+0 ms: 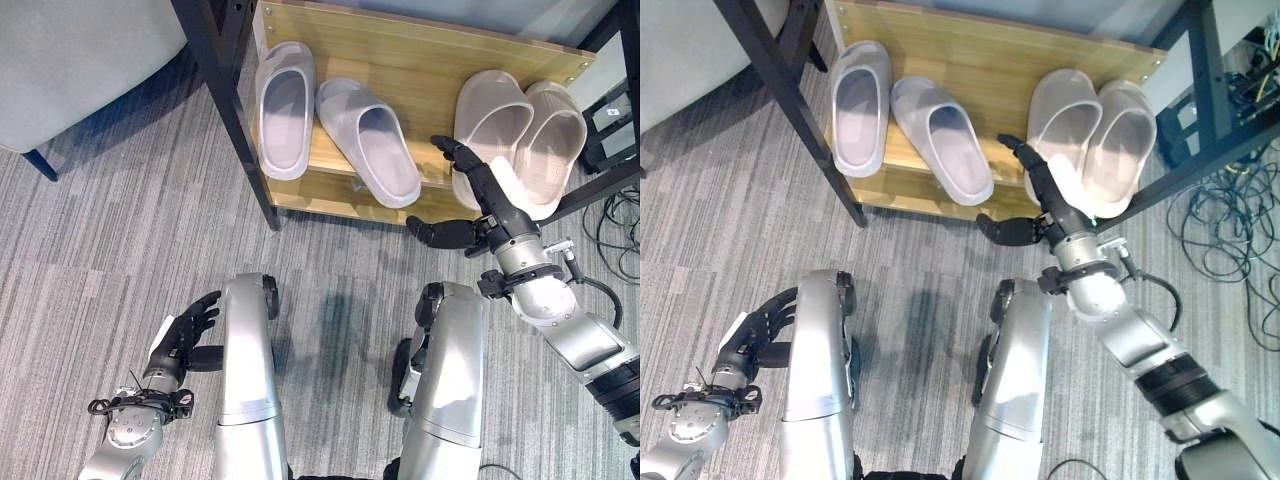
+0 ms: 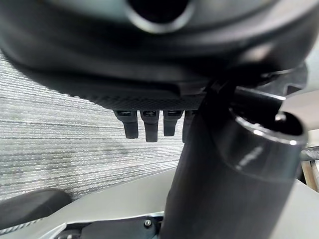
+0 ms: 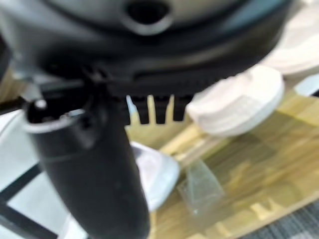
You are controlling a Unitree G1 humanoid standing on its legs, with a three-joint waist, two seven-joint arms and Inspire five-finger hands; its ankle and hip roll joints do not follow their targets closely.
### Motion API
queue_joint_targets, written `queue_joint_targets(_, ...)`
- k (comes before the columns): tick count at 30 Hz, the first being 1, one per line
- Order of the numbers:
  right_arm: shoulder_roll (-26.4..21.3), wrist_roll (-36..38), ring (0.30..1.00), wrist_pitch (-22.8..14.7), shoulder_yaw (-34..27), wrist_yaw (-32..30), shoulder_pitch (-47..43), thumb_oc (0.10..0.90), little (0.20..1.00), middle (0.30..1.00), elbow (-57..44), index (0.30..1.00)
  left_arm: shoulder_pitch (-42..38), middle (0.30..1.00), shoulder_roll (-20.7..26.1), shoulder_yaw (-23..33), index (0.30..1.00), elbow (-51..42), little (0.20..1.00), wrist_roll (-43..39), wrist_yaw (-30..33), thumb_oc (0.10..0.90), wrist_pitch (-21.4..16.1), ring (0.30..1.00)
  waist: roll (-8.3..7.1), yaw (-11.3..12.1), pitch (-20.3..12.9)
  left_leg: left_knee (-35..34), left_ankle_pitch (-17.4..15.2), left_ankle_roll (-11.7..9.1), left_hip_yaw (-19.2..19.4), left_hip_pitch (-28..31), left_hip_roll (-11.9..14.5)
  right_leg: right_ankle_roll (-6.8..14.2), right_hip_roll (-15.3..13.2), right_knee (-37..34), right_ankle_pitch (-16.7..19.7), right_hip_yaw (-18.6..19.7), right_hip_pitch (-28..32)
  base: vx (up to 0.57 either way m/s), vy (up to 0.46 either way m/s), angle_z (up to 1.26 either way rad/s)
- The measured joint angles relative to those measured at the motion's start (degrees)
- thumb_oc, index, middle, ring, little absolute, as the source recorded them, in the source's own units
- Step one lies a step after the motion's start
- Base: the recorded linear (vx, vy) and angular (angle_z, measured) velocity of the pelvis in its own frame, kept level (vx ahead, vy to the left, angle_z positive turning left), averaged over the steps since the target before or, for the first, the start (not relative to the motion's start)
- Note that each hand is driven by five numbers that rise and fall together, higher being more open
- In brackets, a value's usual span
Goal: Arrange the slippers neatly on the shoe rack.
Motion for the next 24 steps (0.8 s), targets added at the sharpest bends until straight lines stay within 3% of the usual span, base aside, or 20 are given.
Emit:
queue_joint_targets(13,0.33,-2.42,0.9,0.27,-0.03,0.05,0.81,0.8,0.9,0.9,-0.9,0.9,0.15,0.9,0.02,0.21,0.9,0.0,0.9,0.01,0.0,0.8,0.09,0.9,-0.05,-0.06,0.01,0.08,0.0,-0.01,-0.02,0.2,0.34,-0.05,0.62,-0.02,0.35,0.01,-0.01,0.0,0.0,0.0)
queue_joint_targets(24,4.78,-3.59,0.9,1.62,0.21,0.19,2.31,0.8,0.9,0.9,0.56,0.9,0.21,0.9,0.06,0.29,0.9,0.0,0.9,0.12,0.0,0.8,0.09,0.9,-0.07,-0.17,0.01,0.12,-0.01,0.01,0.0,0.27,0.4,0.06,0.82,-0.04,0.61,0.08,-0.05,0.0,0.0,0.0)
